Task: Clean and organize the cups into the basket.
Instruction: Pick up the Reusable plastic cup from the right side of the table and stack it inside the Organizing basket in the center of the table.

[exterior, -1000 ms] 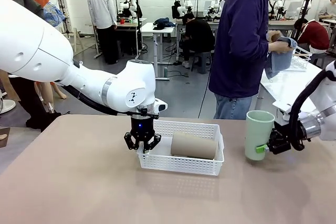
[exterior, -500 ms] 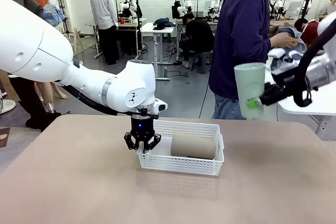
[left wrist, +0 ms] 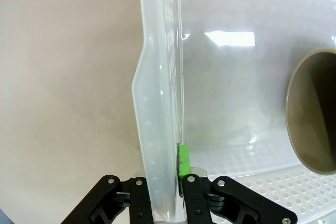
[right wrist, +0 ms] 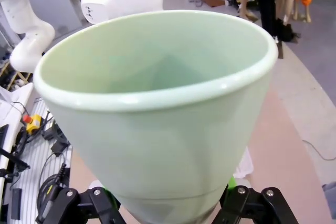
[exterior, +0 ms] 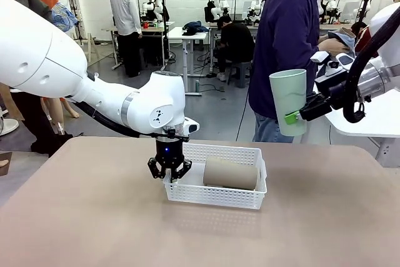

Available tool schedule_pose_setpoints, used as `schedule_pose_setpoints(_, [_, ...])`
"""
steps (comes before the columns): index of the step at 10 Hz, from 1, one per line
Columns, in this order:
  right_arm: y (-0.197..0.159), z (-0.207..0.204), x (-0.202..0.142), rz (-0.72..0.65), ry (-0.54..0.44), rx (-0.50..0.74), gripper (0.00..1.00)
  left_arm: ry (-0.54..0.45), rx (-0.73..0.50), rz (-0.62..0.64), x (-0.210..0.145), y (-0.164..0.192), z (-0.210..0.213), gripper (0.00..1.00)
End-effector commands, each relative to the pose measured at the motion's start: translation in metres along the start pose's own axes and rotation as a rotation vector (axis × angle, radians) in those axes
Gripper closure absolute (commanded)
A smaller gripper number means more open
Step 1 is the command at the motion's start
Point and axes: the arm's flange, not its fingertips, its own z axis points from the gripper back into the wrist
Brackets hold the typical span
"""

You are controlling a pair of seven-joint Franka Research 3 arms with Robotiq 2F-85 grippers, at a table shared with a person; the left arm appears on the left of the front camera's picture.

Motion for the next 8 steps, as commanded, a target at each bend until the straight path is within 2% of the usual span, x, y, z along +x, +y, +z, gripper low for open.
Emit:
schedule_pose_setpoints(1, [0.0, 0.005, 0.004, 0.007, -0.008, 0.014, 1.0, -0.005, 0.0, -0.009, -0.001, 0.002, -0.001, 1.0])
schedule_pose_setpoints(2, [0.0, 0.0, 0.0, 0.0, 0.0, 0.0, 0.19, -0.005, 0.0, -0.009, -0.001, 0.002, -0.001, 1.0])
schedule_pose_setpoints(3, [0.015, -0.024, 0.033, 0.078, 0.351, -0.096, 0.19, -0.005, 0.0, -0.009, -0.001, 0.002, -0.001, 1.0])
schedule_pose_setpoints(4, [0.014, -0.041, 0.055, 0.059, 0.476, -0.078, 0.19, -0.005, 0.0, -0.009, -0.001, 0.002, -0.001, 1.0])
schedule_pose_setpoints(5, [0.0, -0.064, 0.084, 0.011, 0.559, -0.125, 0.19, -0.005, 0.0, -0.009, -0.001, 0.002, -0.001, 1.0])
schedule_pose_setpoints(8, [-0.032, -0.124, 0.109, -0.008, 0.757, -0.08, 0.19, -0.005, 0.0, -0.009, -0.001, 0.002, -0.001, 1.0])
